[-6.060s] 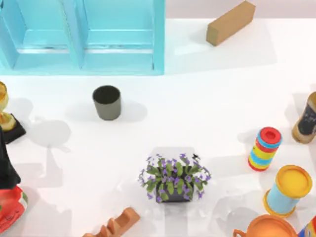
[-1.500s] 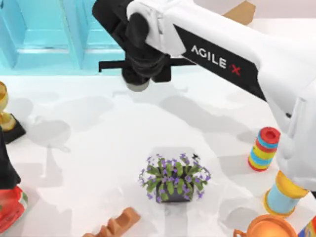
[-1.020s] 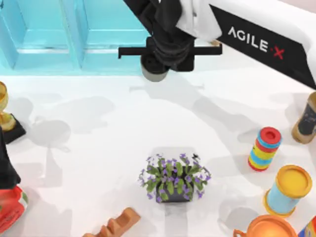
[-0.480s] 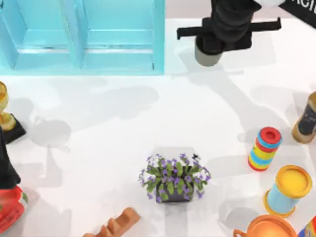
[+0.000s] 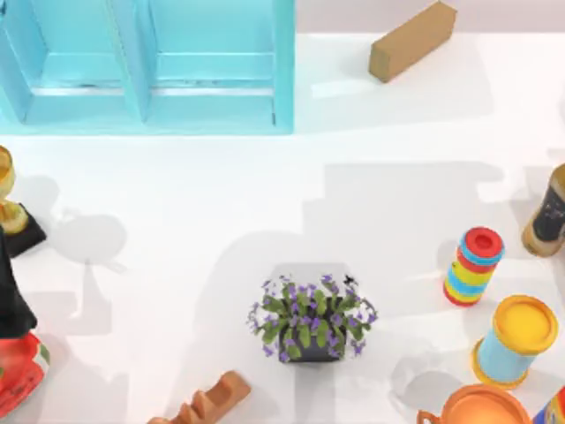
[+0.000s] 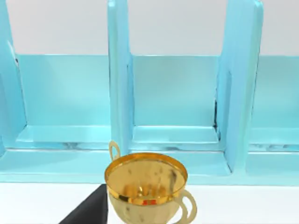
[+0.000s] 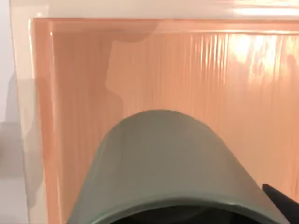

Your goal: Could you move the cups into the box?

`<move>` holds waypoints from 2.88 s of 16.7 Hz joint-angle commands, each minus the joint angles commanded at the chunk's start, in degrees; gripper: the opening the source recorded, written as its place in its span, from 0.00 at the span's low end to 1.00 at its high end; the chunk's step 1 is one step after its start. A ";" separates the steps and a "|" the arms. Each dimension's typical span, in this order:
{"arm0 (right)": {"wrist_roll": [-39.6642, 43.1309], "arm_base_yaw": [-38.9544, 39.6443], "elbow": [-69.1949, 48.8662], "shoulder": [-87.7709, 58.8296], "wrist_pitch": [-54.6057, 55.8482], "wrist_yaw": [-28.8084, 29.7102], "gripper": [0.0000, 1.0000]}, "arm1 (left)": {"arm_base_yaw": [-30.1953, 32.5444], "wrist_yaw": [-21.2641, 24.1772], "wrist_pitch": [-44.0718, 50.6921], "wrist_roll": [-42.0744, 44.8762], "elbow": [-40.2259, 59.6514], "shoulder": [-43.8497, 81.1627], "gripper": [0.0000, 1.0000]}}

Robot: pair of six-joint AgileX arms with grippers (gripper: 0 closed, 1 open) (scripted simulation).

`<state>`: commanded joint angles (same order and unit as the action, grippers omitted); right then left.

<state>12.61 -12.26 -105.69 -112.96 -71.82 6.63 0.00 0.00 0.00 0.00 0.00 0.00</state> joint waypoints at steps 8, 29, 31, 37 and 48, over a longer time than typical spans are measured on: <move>17.19 -17.69 9.12 7.97 -5.71 -5.89 0.00 | 0.00 0.00 0.00 0.00 0.00 0.00 1.00; 15.86 -16.37 23.41 7.67 8.87 -5.80 0.23 | 0.00 0.00 0.00 0.00 0.00 0.00 1.00; 15.86 -16.37 23.41 7.67 8.87 -5.80 0.38 | 0.00 0.00 0.00 0.00 0.00 0.00 1.00; 15.86 -16.37 23.41 7.67 8.87 -5.80 0.83 | 0.00 0.00 0.00 0.00 0.00 0.00 1.00; 15.87 -16.49 23.40 7.69 8.85 -5.80 1.00 | 0.00 0.00 0.00 0.00 0.00 0.00 1.00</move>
<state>28.47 -28.74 -82.28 -105.27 -62.96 0.83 0.00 0.00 0.00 0.00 0.00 0.00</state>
